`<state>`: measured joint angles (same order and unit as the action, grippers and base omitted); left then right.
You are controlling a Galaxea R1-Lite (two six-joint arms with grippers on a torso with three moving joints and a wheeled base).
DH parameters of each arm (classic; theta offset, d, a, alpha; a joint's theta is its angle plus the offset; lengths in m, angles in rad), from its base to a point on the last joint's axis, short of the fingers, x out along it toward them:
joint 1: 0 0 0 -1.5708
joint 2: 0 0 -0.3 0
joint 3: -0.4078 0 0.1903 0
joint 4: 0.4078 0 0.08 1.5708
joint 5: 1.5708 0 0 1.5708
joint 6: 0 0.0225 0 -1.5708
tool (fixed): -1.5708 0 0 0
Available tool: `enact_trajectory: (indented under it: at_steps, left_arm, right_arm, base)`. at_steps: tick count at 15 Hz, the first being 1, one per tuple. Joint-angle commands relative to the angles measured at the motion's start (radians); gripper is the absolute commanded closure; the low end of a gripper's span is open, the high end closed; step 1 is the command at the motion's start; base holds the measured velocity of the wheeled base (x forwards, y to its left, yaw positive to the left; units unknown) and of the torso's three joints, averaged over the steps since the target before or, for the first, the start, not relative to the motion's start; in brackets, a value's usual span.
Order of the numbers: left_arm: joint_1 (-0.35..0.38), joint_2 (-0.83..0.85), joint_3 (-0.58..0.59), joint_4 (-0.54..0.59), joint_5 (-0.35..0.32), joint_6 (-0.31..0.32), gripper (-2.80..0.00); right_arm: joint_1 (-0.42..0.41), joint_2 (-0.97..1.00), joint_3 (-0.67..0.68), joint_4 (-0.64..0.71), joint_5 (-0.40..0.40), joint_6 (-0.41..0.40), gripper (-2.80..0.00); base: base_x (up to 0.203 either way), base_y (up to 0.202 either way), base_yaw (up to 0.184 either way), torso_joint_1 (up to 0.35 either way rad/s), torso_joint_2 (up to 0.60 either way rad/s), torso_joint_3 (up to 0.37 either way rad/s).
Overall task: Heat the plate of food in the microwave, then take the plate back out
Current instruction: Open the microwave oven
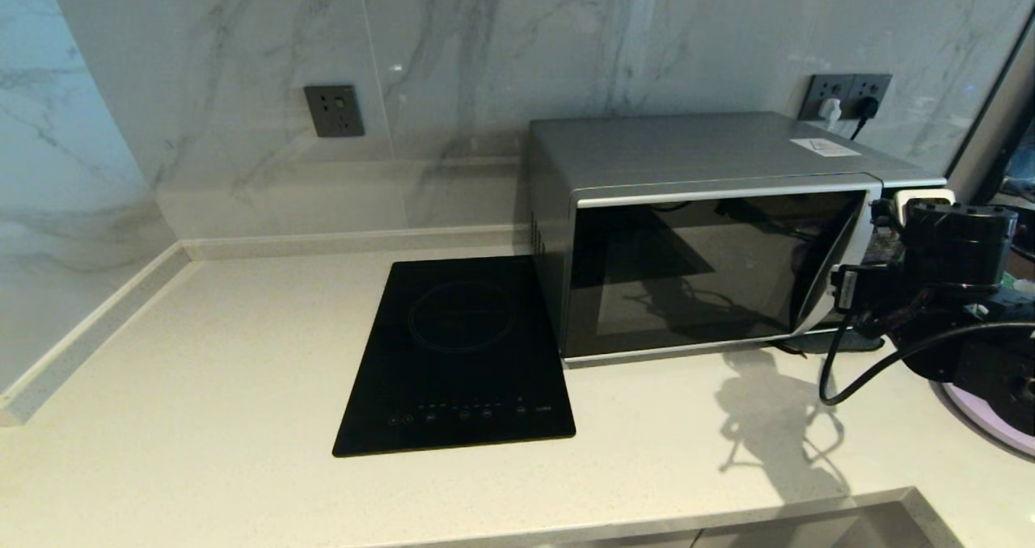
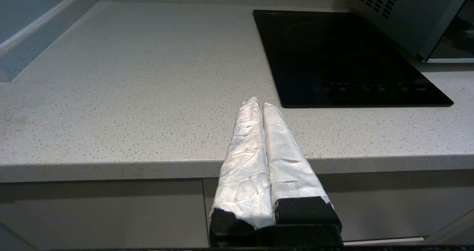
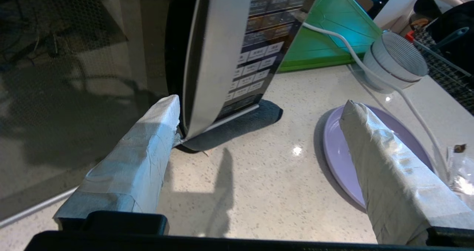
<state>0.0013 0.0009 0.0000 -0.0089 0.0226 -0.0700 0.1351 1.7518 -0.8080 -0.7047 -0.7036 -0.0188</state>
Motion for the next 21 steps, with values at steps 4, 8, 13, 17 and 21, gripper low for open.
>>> enact_trajectory:
  at_steps: [4, 8, 13, 17, 21]
  left_arm:
    - [0.0, 0.001, 0.0, 0.0, 0.0, -0.001, 0.0]
    - [0.0, 0.001, 0.0, 0.0, 0.0, -0.001, 0.0]
    - [0.0, 0.001, 0.0, 0.0, 0.0, -0.001, 0.0]
    - [0.0, 0.001, 0.0, 0.0, 0.0, -0.001, 0.0]
    - [0.0, 0.001, 0.0, 0.0, 0.0, -0.001, 0.0]
  right_arm:
    - [-0.035, 0.124, -0.087, -0.004, -0.002, 0.01, -2.8]
    - [-0.05, 0.173, -0.115, -0.004, -0.002, 0.02, -2.8]
    - [-0.082, 0.223, -0.173, -0.004, -0.001, 0.02, -2.8]
    - [-0.111, 0.264, -0.201, -0.004, -0.001, 0.02, -2.8]
    - [-0.112, 0.273, -0.203, -0.006, -0.002, 0.029, -2.8]
  base:
    - [0.0, 0.0, 0.0, 0.0, 0.0, 0.0]
    - [0.0, 0.0, 0.0, 0.0, 0.0, 0.0]
    - [0.0, 0.0, 0.0, 0.0, 0.0, 0.0]
    - [0.0, 0.0, 0.0, 0.0, 0.0, 0.0]
    - [0.0, 0.0, 0.0, 0.0, 0.0, 0.0]
